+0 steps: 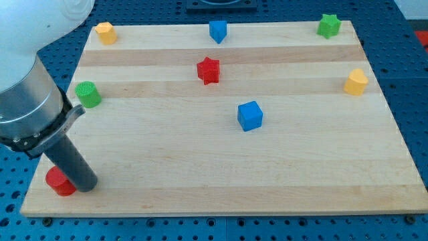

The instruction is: Slide the blue cube towards bottom center

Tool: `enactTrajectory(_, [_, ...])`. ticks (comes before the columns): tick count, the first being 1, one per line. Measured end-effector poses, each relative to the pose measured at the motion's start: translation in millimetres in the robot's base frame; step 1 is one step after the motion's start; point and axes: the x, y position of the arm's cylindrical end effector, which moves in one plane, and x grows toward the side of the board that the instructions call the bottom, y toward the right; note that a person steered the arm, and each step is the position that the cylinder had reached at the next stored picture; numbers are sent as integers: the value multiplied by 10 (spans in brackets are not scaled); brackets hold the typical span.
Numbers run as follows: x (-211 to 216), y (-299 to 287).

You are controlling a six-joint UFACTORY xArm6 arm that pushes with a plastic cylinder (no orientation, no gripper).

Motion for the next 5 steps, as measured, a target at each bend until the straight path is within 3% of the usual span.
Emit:
enactTrajectory(3, [-544, 875])
enactTrajectory(5, [-1208, 1161])
